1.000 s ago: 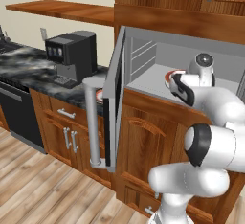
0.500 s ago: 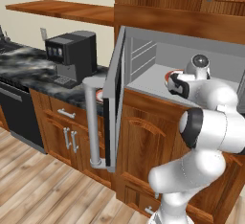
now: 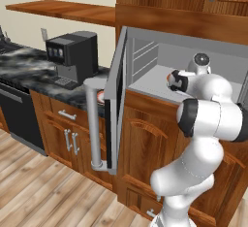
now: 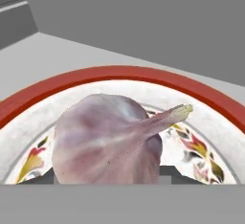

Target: Pick the garlic from the counter and place it in the microwave. Then turn on the microwave.

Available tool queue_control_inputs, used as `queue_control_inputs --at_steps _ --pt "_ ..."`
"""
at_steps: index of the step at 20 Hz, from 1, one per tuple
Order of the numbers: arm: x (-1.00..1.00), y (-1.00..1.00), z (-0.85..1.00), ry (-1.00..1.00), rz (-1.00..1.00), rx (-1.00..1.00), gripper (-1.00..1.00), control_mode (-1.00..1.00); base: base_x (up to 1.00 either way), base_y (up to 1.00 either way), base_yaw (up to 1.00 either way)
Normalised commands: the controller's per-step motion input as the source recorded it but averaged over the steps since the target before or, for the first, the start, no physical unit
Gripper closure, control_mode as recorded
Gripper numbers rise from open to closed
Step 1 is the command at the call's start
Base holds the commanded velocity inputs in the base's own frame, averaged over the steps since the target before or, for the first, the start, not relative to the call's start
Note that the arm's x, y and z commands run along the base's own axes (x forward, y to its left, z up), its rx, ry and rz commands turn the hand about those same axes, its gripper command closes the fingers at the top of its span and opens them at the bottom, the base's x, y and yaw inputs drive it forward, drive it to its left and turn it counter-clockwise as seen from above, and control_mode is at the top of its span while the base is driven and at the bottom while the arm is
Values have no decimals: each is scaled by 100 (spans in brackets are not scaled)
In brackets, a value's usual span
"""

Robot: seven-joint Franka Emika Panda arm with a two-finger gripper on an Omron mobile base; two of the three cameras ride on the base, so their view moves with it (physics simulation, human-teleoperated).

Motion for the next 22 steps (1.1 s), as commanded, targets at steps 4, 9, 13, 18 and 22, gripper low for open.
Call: queue_control_inputs --at_steps 4,9,13,18,22 --pt "14 -8 0 9 0 4 100 -100 0 0 0" --pt "3 -2 0 6 0 1 100 -100 0 0 0" --pt "0 0 0 0 0 0 -100 -100 0 0 0" --pt "0 0 0 0 0 0 -100 -100 0 0 0" --pt "0 0 -7 -11 0 0 -100 -100 0 0 0"
